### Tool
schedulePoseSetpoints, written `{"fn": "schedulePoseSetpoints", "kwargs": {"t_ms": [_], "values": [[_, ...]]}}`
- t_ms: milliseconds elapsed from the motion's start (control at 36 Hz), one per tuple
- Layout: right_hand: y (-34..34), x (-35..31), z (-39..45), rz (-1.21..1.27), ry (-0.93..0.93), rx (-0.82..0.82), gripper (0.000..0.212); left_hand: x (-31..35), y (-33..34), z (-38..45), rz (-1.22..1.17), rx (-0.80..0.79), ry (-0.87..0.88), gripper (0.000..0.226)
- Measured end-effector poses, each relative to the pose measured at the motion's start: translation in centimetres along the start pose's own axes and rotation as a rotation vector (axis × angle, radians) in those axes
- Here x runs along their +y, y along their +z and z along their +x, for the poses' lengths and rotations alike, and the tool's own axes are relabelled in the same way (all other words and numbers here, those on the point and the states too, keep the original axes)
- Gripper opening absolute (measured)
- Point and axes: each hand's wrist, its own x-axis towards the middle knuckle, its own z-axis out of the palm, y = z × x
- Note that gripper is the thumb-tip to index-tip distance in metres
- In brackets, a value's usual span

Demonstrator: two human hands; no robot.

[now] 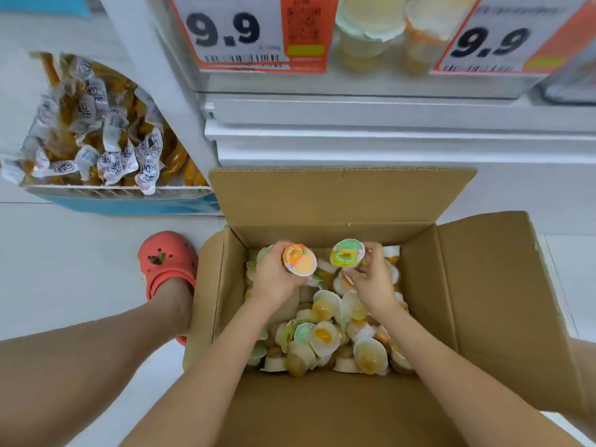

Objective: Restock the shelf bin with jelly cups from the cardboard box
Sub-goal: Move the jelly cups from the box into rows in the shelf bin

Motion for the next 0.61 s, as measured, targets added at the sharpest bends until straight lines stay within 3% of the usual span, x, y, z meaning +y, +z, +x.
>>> {"fn": "schedulePoseSetpoints", "kwargs": {"t_ms": [333, 472, 611], "values": [[-9.8, -18.5, -4.4, -0.112, -0.546, -0.068, 0.049, 18.2, -9.4, -5.8, 0.001, -0.194, 0.363, 0.061], [-12.2, -22.2, -7.1, -0.066, -0.63, -0.104, 0.05, 21.9, -11.2, -8.9, 0.044, -0.281, 0.48, 0.059], [-12.7, -21.2, -7.3, -0.145, -0.58, -0.185, 0.046, 20.5, -11.1, -8.9, 0.067, -0.271, 0.493, 0.06]]}}
